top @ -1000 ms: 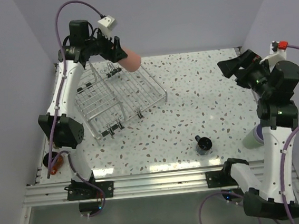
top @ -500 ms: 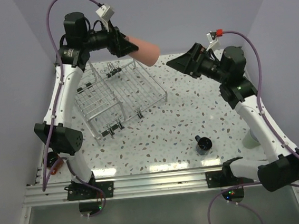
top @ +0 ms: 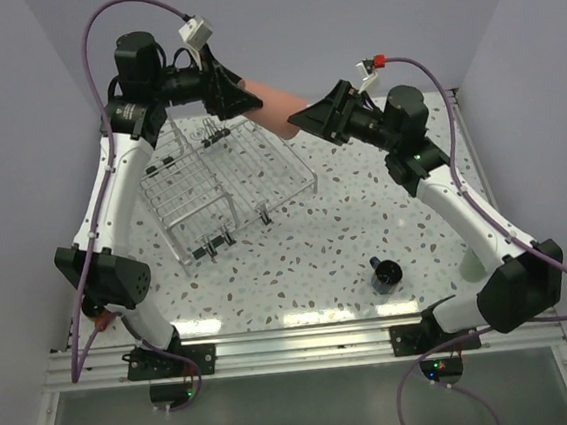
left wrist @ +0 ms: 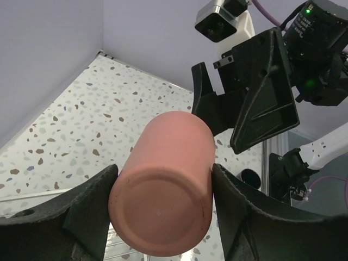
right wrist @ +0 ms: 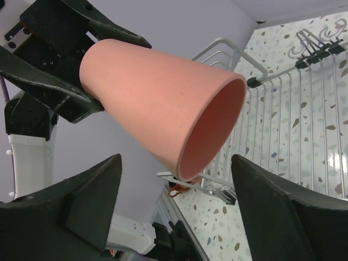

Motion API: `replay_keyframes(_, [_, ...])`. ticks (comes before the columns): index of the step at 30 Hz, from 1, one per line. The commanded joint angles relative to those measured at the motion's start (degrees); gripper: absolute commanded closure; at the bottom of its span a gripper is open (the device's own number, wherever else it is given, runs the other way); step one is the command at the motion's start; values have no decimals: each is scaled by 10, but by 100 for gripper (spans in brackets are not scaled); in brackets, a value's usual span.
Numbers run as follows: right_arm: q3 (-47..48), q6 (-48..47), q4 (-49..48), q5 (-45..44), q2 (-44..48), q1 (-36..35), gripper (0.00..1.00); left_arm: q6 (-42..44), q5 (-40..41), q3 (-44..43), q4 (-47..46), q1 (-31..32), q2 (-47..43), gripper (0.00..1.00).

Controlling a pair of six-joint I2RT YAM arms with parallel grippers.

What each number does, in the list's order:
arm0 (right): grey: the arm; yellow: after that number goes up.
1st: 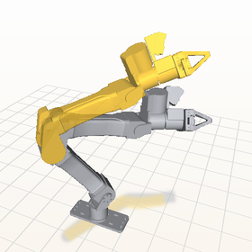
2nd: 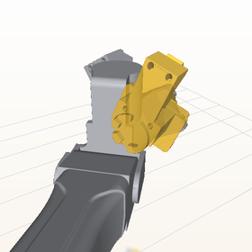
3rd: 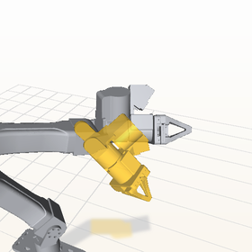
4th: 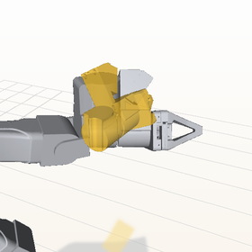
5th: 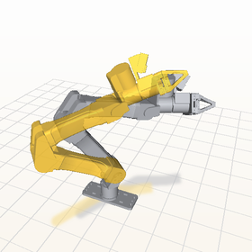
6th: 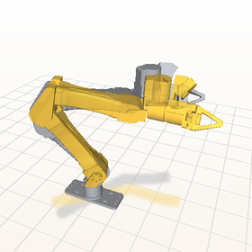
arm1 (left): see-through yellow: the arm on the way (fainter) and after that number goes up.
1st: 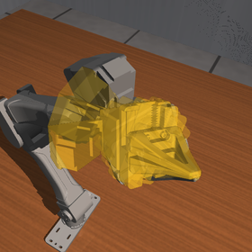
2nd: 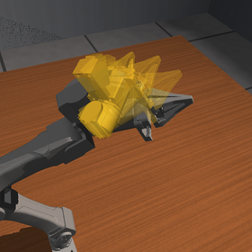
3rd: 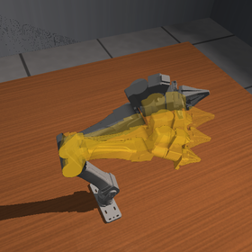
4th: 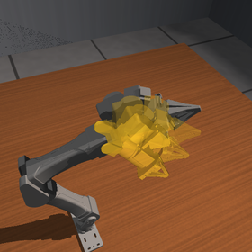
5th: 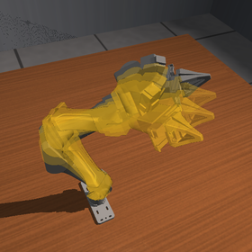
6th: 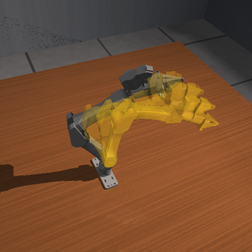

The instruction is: Unload the cups from the dish rack

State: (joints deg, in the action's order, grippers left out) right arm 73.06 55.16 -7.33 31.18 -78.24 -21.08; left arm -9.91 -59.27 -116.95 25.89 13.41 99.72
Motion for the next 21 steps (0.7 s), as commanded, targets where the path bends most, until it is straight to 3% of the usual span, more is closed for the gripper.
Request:
replay_keyframes(1, [32,27,-70,15,-17,-12,21,-9,-23,7,-36,5,-27,100])
replay_keyframes(4, [26,59,-119,15,-22,-16,38,-5,-30,17,-37,8,-33,100])
replay_keyframes(5, [21,66,-130,13,-22,-15,52,2,-31,33,-38,8,-36,100])
replay_keyframes(11, [23,64,-128,-4,-1,-15,100,35,-29,81,-22,7,-46,100])
replay_keyframes(14, [35,19,-56,-48,24,-16,100,54,-22,72,-7,7,-40,99])
replay_keyframes(15, [45,-23,22,-66,29,-15,100,61,-19,67,7,8,-35,88])
replay_keyframes(16, [66,-45,63,-83,35,-16,100,74,-18,64,14,7,-32,49])
replay_keyframes(18, [88,-106,143,-150,51,-15,100,86,-2,58,33,7,-29,4])
replay_keyframes(21, [139,-176,332,-262,63,-16,100,120,42,52,57,7,-27,0])
